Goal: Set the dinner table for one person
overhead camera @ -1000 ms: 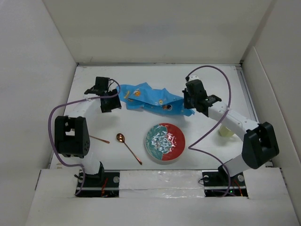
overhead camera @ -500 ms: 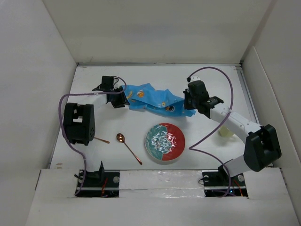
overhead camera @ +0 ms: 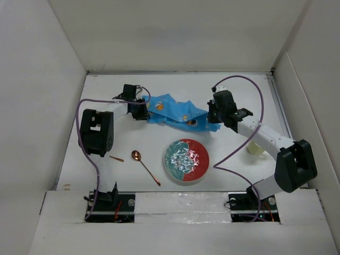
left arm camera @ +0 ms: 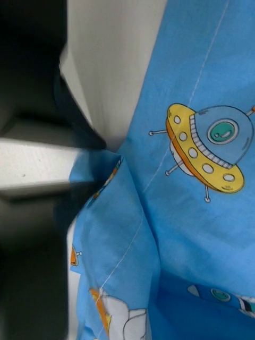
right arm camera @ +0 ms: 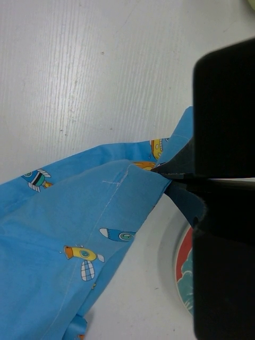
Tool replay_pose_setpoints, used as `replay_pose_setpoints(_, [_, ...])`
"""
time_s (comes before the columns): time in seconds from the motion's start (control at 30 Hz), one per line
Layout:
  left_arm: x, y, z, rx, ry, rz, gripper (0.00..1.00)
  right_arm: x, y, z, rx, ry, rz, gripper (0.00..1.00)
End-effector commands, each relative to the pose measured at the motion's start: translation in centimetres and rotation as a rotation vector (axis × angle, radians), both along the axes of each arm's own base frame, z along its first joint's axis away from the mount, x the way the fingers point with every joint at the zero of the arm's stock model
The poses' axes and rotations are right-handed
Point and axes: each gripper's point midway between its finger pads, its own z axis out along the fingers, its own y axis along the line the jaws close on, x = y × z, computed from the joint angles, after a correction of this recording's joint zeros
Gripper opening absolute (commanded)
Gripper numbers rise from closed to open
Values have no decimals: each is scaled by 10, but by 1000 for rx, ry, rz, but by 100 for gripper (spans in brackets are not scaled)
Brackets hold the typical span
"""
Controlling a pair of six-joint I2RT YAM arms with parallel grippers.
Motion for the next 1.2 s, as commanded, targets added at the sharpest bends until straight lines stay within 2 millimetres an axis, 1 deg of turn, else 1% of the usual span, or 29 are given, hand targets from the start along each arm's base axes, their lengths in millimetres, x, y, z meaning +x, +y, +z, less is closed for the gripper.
replay_pose_setpoints(0.0, [-9, 0, -17, 48, 40, -37, 17, 11, 5, 19, 42, -62, -9, 0])
replay_pose_setpoints(0.07, [-10, 1, -15, 47, 37, -37, 1, 14, 2, 21, 41, -66, -18, 0])
replay_pose_setpoints(0.1, [-10, 1, -12, 50, 32, -35, 0, 15, 1, 23, 39, -72, -23, 0])
replay_pose_setpoints(0.2, [1, 2, 17, 60, -20, -29, 0, 24, -5, 29, 36, -87, -42, 0])
replay_pose_setpoints(0.27, [20, 3, 55, 64, -103, -15, 0, 35, -9, 33, 33, -103, -59, 0])
replay_pose_setpoints(0.33, [34, 9, 84, 96, -160, 21, 0, 59, -15, 58, 41, -159, -88, 0])
replay_pose_setpoints(0.37, [55, 7, 120, 89, -245, 37, 0, 69, -16, 67, 41, -180, -97, 0])
replay_pose_setpoints(0.4, [63, 11, 136, 107, -267, 62, 0, 84, -19, 63, 24, -176, -113, 0])
replay_pose_setpoints(0.43, [77, 16, 147, 117, -292, 88, 0, 105, -24, 96, 37, -238, -134, 0])
replay_pose_setpoints(0.47, [100, 20, 198, 103, -402, 120, 0, 117, -27, 108, 36, -263, -152, 0])
replay_pose_setpoints(0.5, [107, 22, 215, 110, -418, 140, 0, 134, -31, 104, 13, -259, -177, 0])
replay_pose_setpoints(0.53, [122, 28, 220, 102, -422, 176, 0, 152, -39, 147, 27, -336, -211, 0])
replay_pose_setpoints(0.57, [135, 37, 279, 70, -539, 219, 0, 160, -39, 162, 30, -366, -224, 0])
replay_pose_setpoints(0.6, [141, 37, 303, 49, -592, 238, 0, 168, -48, 180, 26, -405, -261, 0])
replay_pose_setpoints(0.63, [149, 42, 317, 19, -617, 277, 0, 176, -49, 212, 40, -472, -274, 0])
replay_pose_setpoints(0.67, [153, 50, 346, -19, -697, 310, 0, 177, -50, 230, 49, -515, -281, 0])
replay_pose_setpoints(0.7, [153, 52, 358, -54, -727, 325, 0, 177, -54, 248, 51, -560, -301, 0])
replay_pose_setpoints(0.73, [140, 55, 387, -76, -786, 344, 0, 172, -59, 278, 59, -638, -307, 0])
replay_pose_setpoints(0.8, [136, 70, 399, -44, -846, 417, 0, 162, -64, 294, 39, -696, -319, 0])
replay_pose_setpoints(0.83, [121, 81, 423, -25, -903, 458, 0, 157, -64, 307, 20, -756, -312, 0])
replay_pose_setpoints(0.9, [115, 101, 412, 61, -913, 504, 0, 131, -64, 291, -24, -755, -293, 0])
replay_pose_setpoints(0.93, [99, 106, 426, 75, -951, 509, 0, 126, -65, 282, -30, -760, -285, 0])
replay_pose_setpoints(0.97, [101, 110, 392, 118, -911, 510, 0, 113, -68, 277, -27, -751, -273, 0])
replay_pose_setpoints(1.0, [87, 113, 392, 139, -923, 504, 0, 107, -60, 228, -60, -658, -231, 0])
replay_pose_setpoints(1.03, [80, 115, 326, 179, -825, 488, 0, 85, -49, 159, -72, -522, -171, 0])
replay_pose_setpoints(1.07, [67, 113, 285, 185, -764, 464, 0, 75, -41, 135, -52, -468, -149, 0])
replay_pose_setpoints(1.1, [67, 113, 284, 185, -763, 464, 0, 75, -41, 135, -51, -467, -149, 0])
replay_pose_setpoints(1.13, [58, 113, 269, 185, -738, 464, 0, 61, -38, 93, -45, -381, -116, 0])
replay_pose_setpoints(1.17, [52, 113, 247, 190, -700, 458, 0, 53, -31, 73, -36, -337, -91, 0])
